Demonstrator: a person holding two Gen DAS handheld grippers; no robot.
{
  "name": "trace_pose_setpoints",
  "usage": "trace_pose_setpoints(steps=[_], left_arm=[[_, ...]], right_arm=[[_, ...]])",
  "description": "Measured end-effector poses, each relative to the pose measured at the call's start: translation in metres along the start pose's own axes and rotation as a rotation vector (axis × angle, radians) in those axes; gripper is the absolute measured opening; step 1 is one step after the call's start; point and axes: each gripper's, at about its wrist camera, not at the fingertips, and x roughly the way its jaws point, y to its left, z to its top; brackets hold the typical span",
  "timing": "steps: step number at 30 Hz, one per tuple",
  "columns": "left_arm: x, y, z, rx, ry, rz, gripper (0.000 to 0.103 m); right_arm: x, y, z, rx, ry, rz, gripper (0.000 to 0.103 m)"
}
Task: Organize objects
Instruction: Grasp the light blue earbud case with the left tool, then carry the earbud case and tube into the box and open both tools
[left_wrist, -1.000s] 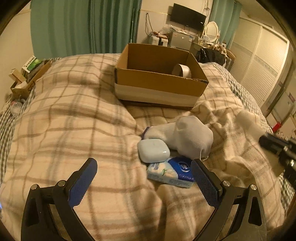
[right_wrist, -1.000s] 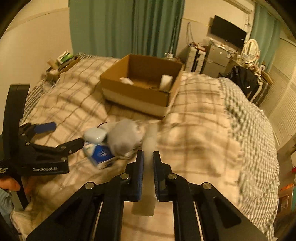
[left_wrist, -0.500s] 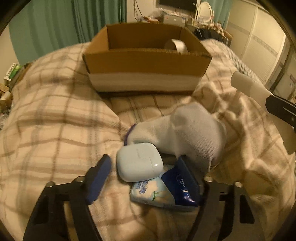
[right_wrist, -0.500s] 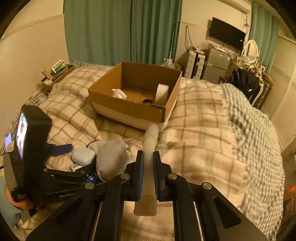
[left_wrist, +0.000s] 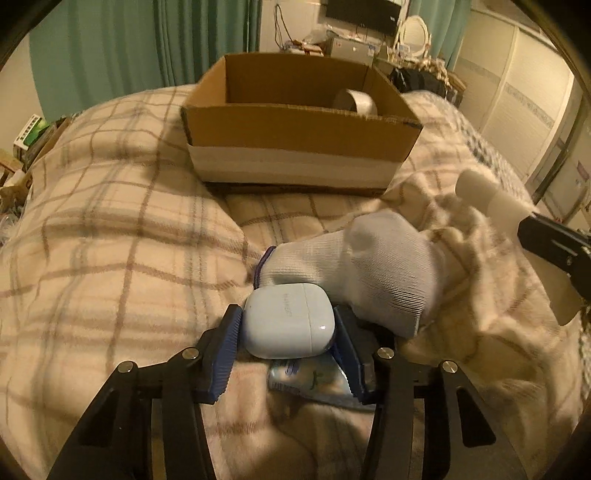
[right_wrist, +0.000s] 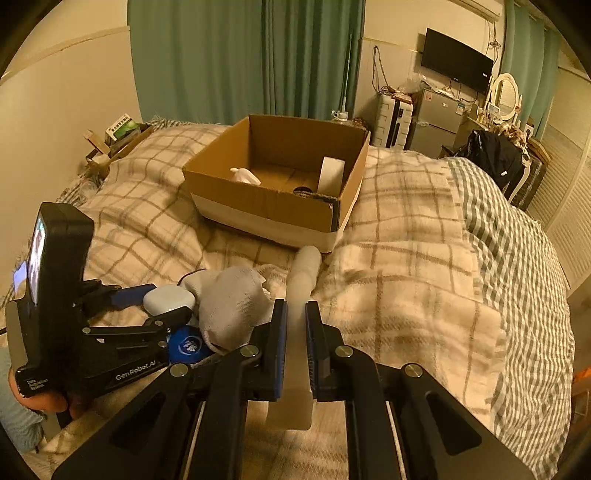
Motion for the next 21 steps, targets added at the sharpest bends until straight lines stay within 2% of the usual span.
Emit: trace_pose_setpoints(steps=[16, 21], left_arm=[[-0.067, 0.011, -0.001, -0.055, -0.12, -0.068, 0.05], [-0.09, 0.011, 0.011, -0.045, -0.182, -0.069, 0.05]], right_arm=[[-0.054, 0.026, 0.009, -0.048, -0.071, -0.03, 0.009], [-0.062, 0.032, 0.015, -0.07, -0.089, -0.039, 0.009]])
